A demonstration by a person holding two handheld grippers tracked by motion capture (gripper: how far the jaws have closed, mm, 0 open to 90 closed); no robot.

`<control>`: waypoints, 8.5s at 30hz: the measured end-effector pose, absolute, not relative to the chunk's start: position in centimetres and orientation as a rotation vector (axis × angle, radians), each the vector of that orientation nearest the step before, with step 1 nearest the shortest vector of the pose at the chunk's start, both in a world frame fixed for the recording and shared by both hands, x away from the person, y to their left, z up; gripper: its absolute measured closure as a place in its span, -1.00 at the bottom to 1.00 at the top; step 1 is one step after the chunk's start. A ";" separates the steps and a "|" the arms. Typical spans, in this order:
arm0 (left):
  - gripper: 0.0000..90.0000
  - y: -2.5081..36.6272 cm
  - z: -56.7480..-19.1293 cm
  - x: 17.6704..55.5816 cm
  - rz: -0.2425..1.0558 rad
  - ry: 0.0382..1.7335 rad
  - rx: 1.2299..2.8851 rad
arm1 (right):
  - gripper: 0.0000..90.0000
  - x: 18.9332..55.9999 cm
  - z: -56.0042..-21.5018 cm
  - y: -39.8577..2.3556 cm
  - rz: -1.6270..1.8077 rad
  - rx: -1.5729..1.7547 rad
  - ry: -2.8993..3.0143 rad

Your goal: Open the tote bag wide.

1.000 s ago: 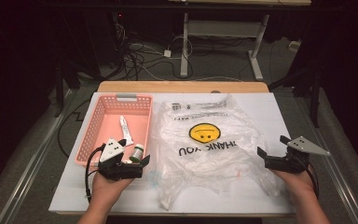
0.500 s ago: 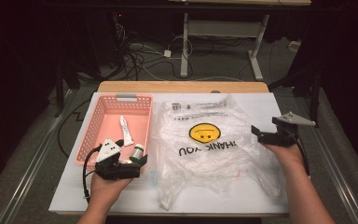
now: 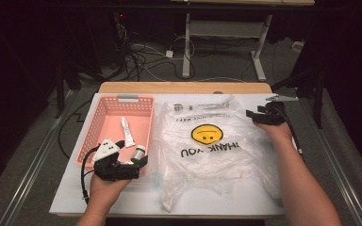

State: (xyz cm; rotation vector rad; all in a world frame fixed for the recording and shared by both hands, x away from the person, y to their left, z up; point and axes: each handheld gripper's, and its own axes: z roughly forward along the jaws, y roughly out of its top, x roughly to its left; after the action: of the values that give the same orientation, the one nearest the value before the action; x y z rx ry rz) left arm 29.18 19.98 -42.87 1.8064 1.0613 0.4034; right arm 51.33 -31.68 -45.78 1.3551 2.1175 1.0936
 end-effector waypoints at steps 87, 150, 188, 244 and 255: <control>-1.00 18.9 -43.1 28.1 0.401 0.918 1.855 | 0.98 26.0 -46.1 -27.0 1.034 1.085 2.326; -1.00 19.3 -43.2 28.2 0.374 0.933 1.793 | 0.96 36.2 -46.9 -41.1 0.847 1.584 1.849; -1.00 19.4 -43.4 28.5 0.421 1.025 1.841 | -1.00 30.4 -44.4 -33.6 1.188 1.211 2.032; -1.00 19.7 -43.8 27.1 0.409 0.994 1.858 | -0.67 34.3 -47.4 -17.8 1.035 0.902 2.490; -1.00 19.6 -43.9 27.2 0.403 0.983 1.863 | -0.54 34.8 -48.8 -18.2 0.978 0.935 2.534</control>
State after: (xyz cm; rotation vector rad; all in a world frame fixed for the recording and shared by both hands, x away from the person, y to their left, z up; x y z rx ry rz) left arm 27.17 19.61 -43.86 1.8630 0.9829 0.4025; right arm 34.83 -18.17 -48.81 0.9353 2.5335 0.9783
